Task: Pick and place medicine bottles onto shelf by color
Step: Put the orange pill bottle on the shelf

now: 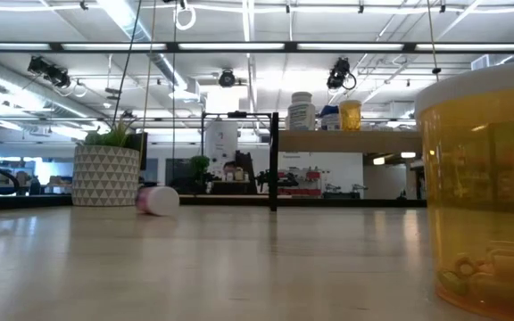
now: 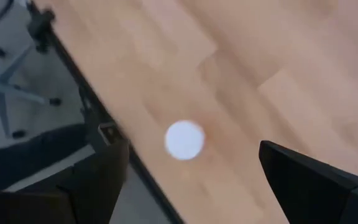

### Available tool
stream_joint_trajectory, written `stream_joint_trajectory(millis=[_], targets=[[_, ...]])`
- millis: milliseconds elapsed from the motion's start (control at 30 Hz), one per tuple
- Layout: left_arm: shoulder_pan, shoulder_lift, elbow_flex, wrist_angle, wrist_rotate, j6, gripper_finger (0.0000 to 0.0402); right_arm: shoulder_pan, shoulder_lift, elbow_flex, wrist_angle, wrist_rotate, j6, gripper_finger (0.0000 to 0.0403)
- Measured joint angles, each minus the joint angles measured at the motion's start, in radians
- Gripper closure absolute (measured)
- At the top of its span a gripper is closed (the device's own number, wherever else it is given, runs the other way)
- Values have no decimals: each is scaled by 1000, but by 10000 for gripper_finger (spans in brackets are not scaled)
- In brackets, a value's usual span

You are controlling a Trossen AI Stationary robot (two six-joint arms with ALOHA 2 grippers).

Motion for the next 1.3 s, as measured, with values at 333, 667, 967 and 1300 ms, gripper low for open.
stream_joint_trajectory(millis=[333,667,967,1300], targets=[[-93,0,0,37,-3,-180,226,6,155,0,157,-141,-46,34],[-164,-1,0,40,-14,-258,224,10,175,0,123,-21,-152,13],[-203,-1,0,42,-34,-278,214,12,179,0,118,26,-226,3],[-202,-1,0,41,-58,-278,208,14,180,-98,155,24,-214,3]])
